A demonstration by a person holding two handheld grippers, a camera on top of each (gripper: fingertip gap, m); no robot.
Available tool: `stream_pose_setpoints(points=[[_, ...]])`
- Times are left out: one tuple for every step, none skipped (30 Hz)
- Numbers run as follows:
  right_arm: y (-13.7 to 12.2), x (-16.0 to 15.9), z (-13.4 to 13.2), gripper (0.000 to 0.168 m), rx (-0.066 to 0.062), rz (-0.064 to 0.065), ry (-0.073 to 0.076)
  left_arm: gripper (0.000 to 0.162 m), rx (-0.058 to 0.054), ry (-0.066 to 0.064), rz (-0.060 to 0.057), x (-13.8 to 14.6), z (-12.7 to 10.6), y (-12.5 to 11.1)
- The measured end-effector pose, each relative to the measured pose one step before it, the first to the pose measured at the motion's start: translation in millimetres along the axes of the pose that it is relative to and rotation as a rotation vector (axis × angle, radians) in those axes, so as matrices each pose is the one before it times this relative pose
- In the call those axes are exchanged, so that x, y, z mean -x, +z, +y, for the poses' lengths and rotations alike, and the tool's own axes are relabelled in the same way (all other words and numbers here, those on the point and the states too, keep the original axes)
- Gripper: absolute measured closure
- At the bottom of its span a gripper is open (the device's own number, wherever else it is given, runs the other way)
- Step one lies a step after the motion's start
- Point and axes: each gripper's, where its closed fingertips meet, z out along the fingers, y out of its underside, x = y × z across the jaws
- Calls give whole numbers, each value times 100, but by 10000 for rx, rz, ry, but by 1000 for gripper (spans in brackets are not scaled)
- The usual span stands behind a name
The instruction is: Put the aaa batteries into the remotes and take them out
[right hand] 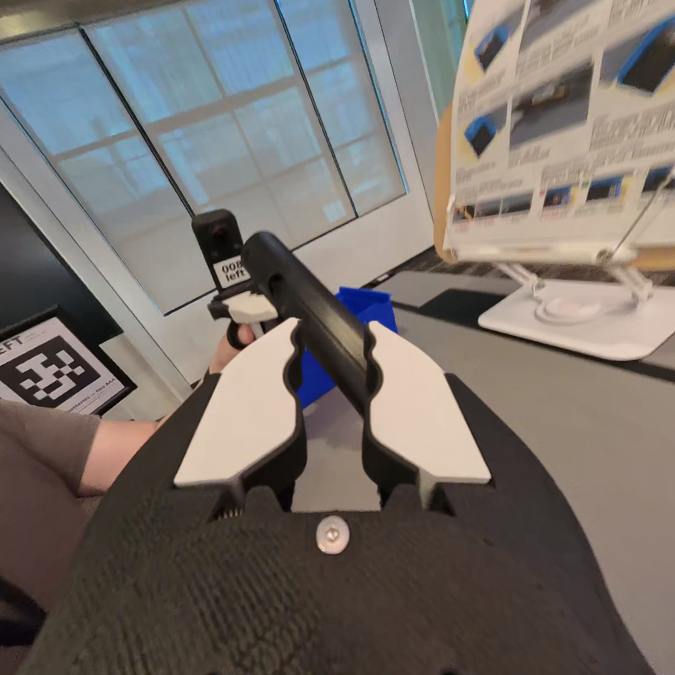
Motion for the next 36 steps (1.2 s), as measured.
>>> stream_pose_setpoints(points=[[-208,-379,735,137,-220,273,44,143,-183,-457,155,237,214,204],[-618,-392,22,136,-665,412,-68,143,-170,-353,191,160,57,37],[-956,-461,-544,135,-906,489,-115,143,-195,-199,79,192,-121,-103],[-1064,-496,-699,135,-774,428,-61,143,-112,-99,2,181,-173,-187],[-904,-524,-551,134,-483,327,104,143,-96,9,-13,76,-249,-206],[-595,-373,-204,134,-172,99,264,143,-163,104,40,-78,-342,-192],[-205,81,258,134,162,-281,419,143,-182,83,113,-225,-367,-130],[46,209,667,135,435,-430,592,143,-154,-49,135,-265,-349,-77],[217,163,737,135,445,-431,605,143,-132,-40,172,-328,-273,-8],[325,295,525,135,232,-506,470,143,-79,-15,231,-423,-178,51],[402,386,325,135,56,-529,376,143,-53,-11,173,-387,-132,95],[443,486,178,134,-42,-547,315,143,-46,20,135,-379,-123,114],[487,560,120,127,-43,-568,258,143,-39,32,179,-455,-110,101],[474,628,192,120,56,-591,188,143,34,18,142,-387,-19,115],[457,686,186,119,97,-572,106,143,88,54,-6,-165,56,110],[474,424,216,119,156,-345,33,143,79,118,-36,-108,97,105],[431,20,304,119,262,-15,-84,143,81,70,17,-103,127,114],[365,-13,283,121,275,61,-226,143,122,-25,67,-108,200,128],[251,292,258,136,274,-126,-227,143,127,-109,145,-154,211,138],[112,301,82,144,179,-140,-64,142,-12,-134,217,-242,-13,37],[-52,73,-14,145,108,23,25,142,173,29,36,-9,149,-54],[-150,-59,134,145,215,110,42,142,412,136,10,24,434,-84],[-192,-102,197,145,274,143,44,142,545,102,-35,97,611,-125],[-178,-85,177,145,269,162,-44,141,489,30,-36,85,527,-100],[-160,-44,105,145,224,161,-105,135,342,-9,103,-158,416,-10],[-107,14,-5,145,153,122,-75,131,275,-64,131,-185,383,77],[-32,78,6,145,158,72,-52,131,184,-7,5,-10,256,139],[57,89,108,145,215,67,-102,131,88,26,-70,87,176,175],[151,76,204,146,257,112,-207,131,65,0,-68,98,156,201],[157,49,165,145,216,163,-239,131,157,-25,-80,132,281,193],[45,2,-51,145,68,162,-133,131,131,-4,-241,366,222,75],[-32,-10,-72,146,43,107,-64,132,176,64,-159,237,255,6],[-39,40,-6,145,77,36,-80,132,178,49,38,-67,223,3],[-36,51,-3,145,47,16,-66,133,169,60,-2,-67,219,14],[-15,56,-3,145,54,13,-32,133,73,68,-7,-44,74,-2],[-8,79,-68,145,5,-7,-11,134,-57,-3,38,-84,-122,-8]])
